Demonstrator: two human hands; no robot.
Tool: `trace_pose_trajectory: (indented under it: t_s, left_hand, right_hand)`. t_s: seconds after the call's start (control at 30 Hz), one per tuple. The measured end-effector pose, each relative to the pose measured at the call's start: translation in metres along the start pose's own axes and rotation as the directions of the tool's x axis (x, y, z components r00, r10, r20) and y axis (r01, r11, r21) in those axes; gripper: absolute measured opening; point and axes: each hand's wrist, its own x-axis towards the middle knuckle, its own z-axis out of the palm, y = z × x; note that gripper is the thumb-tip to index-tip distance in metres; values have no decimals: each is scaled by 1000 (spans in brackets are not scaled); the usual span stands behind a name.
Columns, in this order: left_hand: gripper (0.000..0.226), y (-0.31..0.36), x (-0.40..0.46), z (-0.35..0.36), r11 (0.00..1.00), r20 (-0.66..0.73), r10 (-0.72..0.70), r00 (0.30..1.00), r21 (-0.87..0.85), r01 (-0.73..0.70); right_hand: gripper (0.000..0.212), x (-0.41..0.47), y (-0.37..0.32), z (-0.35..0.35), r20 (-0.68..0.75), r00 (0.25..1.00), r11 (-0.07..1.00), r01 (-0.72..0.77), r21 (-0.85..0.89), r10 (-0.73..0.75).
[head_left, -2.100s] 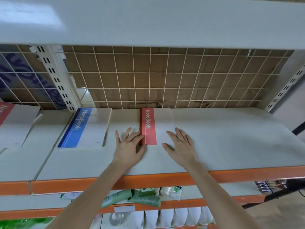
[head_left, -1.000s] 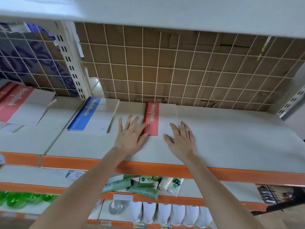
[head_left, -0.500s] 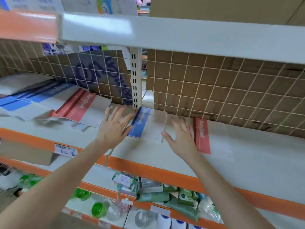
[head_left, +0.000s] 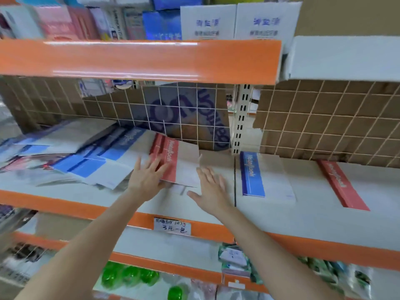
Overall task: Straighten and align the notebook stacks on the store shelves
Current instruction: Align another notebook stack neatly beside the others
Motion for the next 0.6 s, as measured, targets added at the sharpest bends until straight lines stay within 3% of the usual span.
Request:
trace_pose_trajectory:
  t_s: [0.1, 0.33, 0.47, 0.6]
  left_hand:
    - [63, -6, 5, 1, 998, 25, 67, 997, -18, -66]
    - [57, 1, -8, 11, 991, -127, 126, 984, -22, -130]
    - [54, 3, -21, 16, 990, -142, 134, 981, -25, -139]
    - [58, 4, -31, 7, 963, -398, 250, 883, 10, -268]
  right_hand:
    - [77, 14, -12, 9, -1, 1000, 1000, -22, 21, 22]
    - [74, 27, -23, 26, 72, 996, 998, -61, 12, 60]
    - [66, 23, -22, 29, 75, 996, 999, -39, 10, 38]
    - [69, 8, -17, 22, 16, 999, 998, 48, -35, -47]
